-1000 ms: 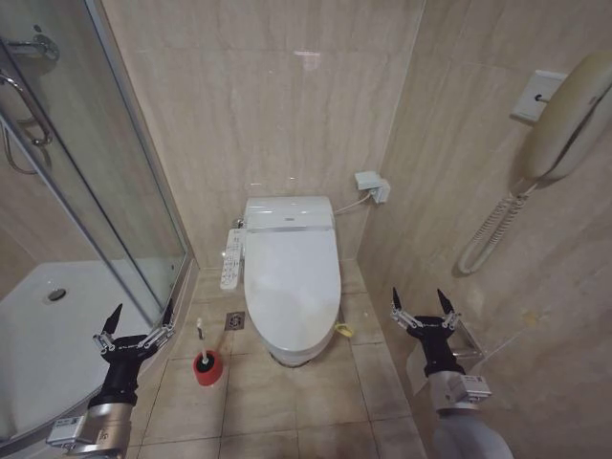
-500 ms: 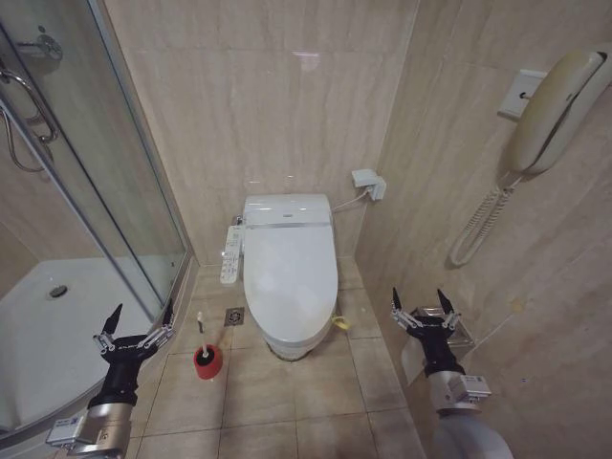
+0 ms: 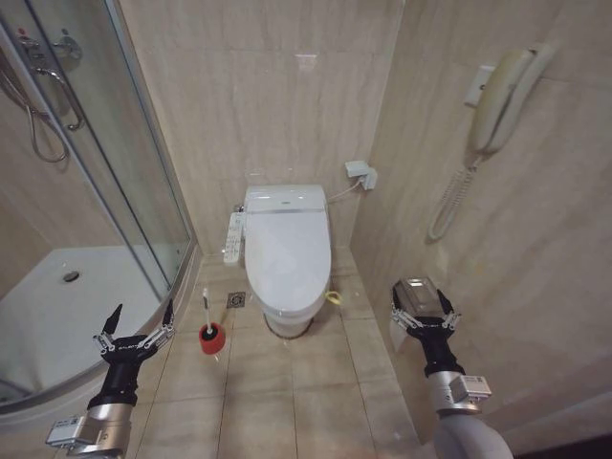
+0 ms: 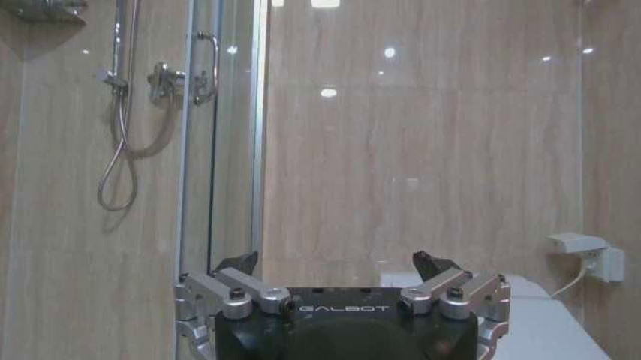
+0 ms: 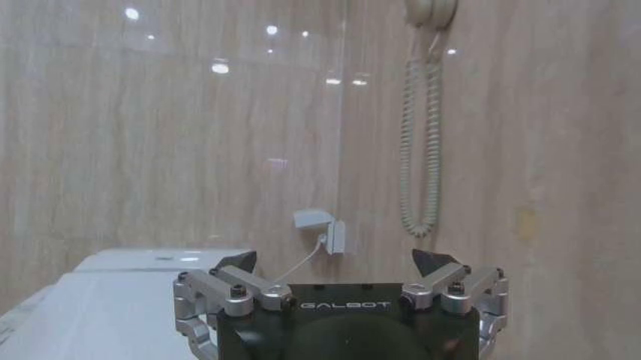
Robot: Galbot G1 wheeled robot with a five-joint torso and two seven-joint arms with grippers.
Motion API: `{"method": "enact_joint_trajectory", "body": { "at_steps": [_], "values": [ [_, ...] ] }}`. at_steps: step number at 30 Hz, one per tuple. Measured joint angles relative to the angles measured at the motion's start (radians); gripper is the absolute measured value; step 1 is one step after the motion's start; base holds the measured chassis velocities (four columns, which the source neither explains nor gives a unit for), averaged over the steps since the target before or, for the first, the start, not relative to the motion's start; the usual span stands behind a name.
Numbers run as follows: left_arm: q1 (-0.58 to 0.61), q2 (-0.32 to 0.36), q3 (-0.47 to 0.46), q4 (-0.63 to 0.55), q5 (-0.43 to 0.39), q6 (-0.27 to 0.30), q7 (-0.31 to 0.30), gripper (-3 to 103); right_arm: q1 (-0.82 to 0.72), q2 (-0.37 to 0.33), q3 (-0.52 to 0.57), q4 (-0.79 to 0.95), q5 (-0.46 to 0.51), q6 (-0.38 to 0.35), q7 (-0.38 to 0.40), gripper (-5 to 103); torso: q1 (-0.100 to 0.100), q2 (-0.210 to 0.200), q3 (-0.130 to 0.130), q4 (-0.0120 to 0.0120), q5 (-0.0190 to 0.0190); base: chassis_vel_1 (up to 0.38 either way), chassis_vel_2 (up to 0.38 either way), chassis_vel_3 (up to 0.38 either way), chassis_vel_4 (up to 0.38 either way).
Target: Open the toilet lid, clean the toilet bowl with a toilet brush, close the toilet lid, and flush.
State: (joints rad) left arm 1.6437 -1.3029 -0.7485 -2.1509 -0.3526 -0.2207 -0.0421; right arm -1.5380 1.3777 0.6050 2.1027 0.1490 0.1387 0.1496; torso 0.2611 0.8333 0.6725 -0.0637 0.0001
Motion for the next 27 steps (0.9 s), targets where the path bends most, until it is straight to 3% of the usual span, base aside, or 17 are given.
{"method": "enact_joint_trajectory", "body": {
  "at_steps": [27],
  "values": [
    [-0.001,0.000,0.000,0.000,0.000,0.000,0.000,100,0.001,0.000,0.000,0.000,0.000,0.000,0.000,100,0.001,-0.001,0.001,0.0001,-0.0001,-0.008,0.004,0.005,-0.005]
  ]
}}
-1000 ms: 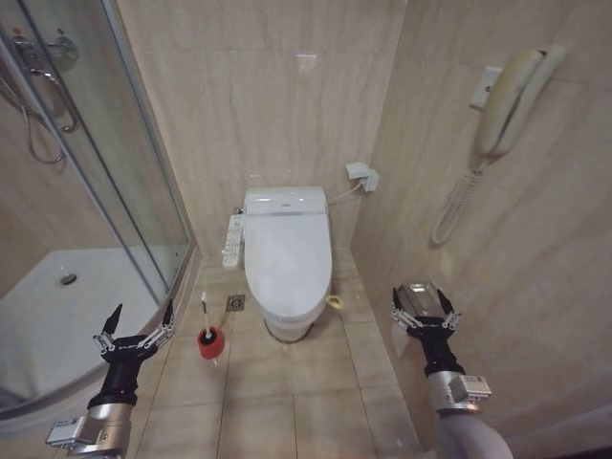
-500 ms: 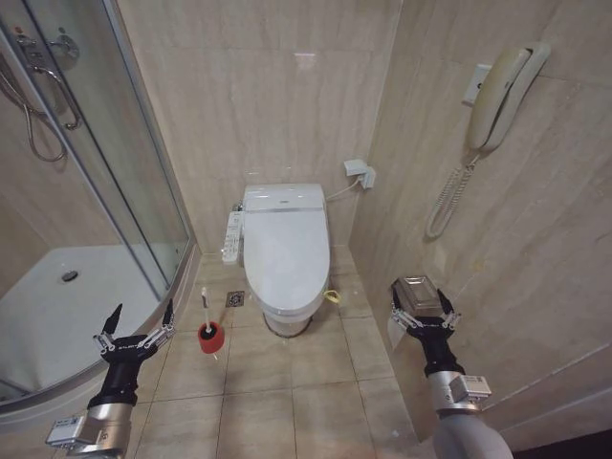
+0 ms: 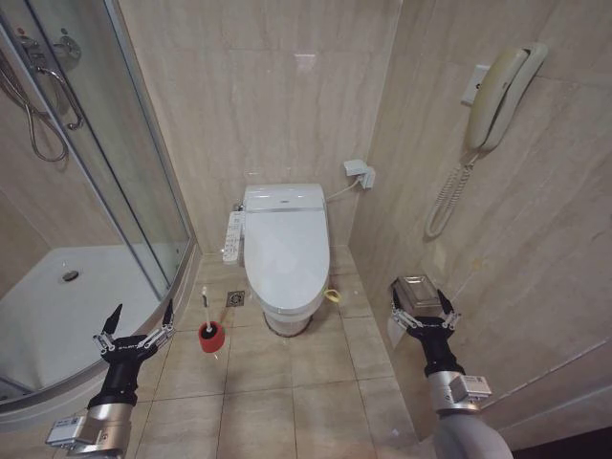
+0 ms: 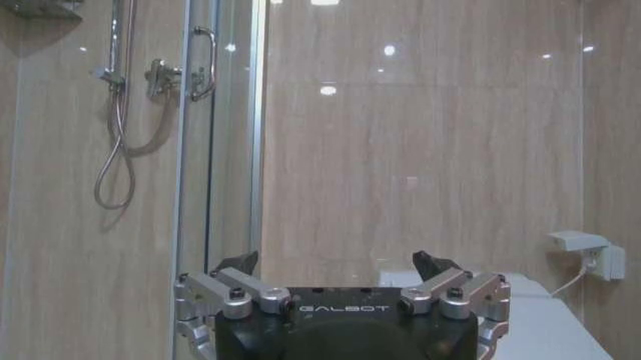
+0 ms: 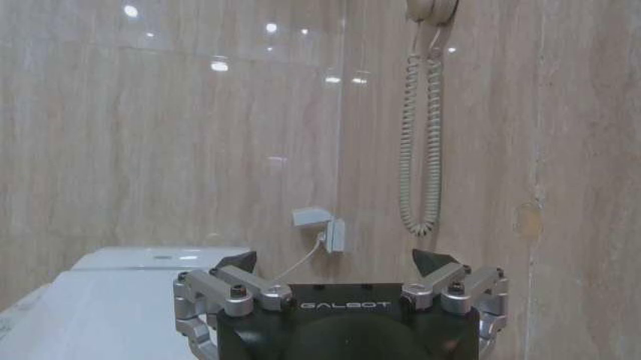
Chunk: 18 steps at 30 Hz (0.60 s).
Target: Open the toilet lid, clean the toilet bowl with a toilet brush, close the toilet lid, and flush.
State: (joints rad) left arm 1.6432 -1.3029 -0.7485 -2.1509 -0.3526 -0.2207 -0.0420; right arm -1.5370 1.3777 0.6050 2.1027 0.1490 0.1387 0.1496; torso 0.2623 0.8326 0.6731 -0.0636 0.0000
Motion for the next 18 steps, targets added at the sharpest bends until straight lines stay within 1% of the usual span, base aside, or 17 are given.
{"method": "enact_joint_trajectory", "body": {
  "at_steps": [18],
  "values": [
    [0.000,0.000,0.000,0.000,0.000,0.000,0.000,100,0.000,0.000,0.000,0.000,0.000,0.000,0.000,100,0.000,0.000,0.000,0.0000,0.0000,0.000,0.000,0.000,0.000]
  ]
}}
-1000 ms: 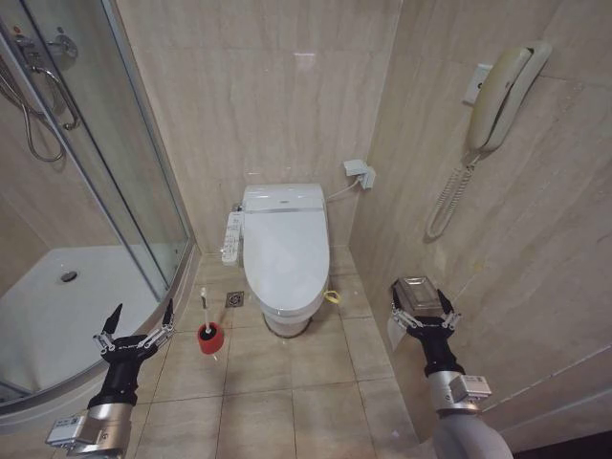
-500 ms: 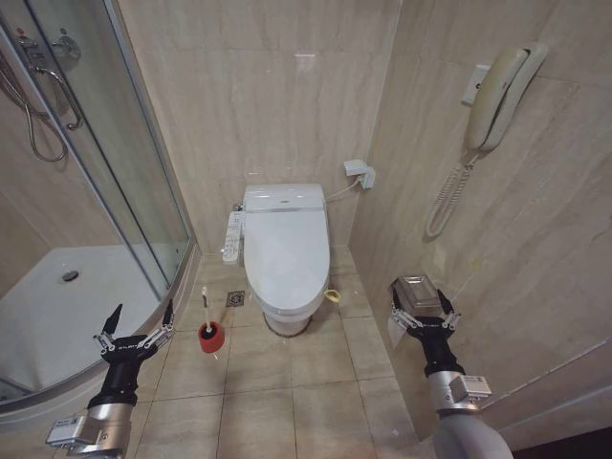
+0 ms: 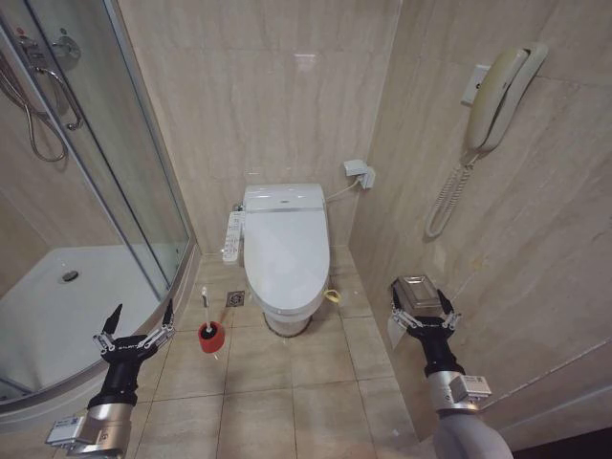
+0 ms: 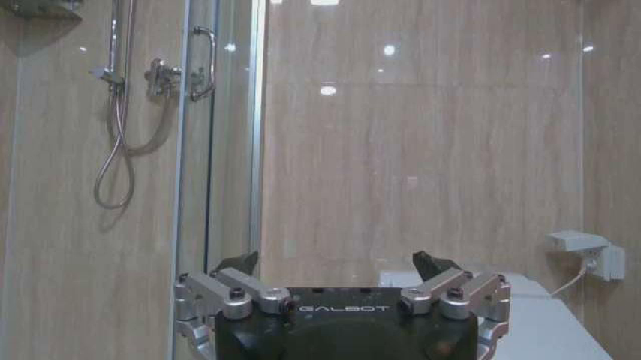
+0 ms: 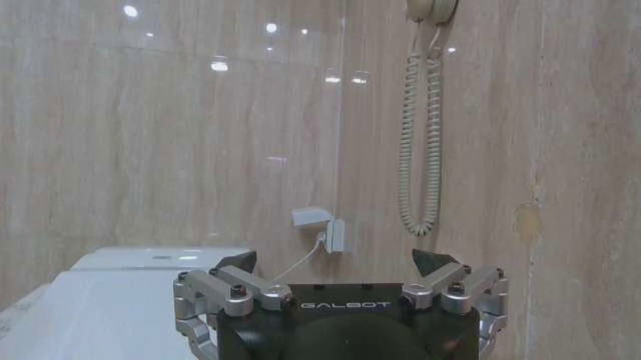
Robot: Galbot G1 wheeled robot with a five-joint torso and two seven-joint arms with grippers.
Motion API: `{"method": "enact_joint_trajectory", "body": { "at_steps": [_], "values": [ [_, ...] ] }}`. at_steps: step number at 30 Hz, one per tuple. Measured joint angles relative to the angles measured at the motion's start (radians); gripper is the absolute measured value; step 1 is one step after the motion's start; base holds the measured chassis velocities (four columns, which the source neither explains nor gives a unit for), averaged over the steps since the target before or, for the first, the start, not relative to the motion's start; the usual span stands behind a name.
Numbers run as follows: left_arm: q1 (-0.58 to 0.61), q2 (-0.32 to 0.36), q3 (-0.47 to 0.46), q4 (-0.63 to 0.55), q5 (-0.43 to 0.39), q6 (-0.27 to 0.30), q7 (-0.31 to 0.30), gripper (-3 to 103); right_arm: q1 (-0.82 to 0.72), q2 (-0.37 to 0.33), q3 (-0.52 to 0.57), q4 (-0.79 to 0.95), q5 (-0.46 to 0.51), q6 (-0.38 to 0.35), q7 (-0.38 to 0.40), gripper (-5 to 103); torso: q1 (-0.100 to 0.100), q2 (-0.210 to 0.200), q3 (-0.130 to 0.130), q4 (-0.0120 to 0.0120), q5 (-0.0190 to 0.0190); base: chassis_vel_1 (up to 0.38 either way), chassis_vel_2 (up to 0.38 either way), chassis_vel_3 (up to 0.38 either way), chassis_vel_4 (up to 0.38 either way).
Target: Open the toilet lid, clean the toilet bowl with a toilet brush, close the toilet lid, and flush.
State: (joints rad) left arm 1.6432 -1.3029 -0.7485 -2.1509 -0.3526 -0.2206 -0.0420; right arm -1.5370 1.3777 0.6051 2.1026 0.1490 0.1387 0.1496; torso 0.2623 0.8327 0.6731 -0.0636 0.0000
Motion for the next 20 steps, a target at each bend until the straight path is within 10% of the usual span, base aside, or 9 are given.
{"method": "enact_joint_trajectory", "body": {
  "at_steps": [20],
  "values": [
    [0.000,0.000,0.000,0.000,0.000,0.000,0.000,100,0.000,0.000,0.000,0.000,0.000,0.000,0.000,100,0.000,0.000,0.000,0.0000,0.0000,0.000,0.000,0.000,0.000]
  ]
}}
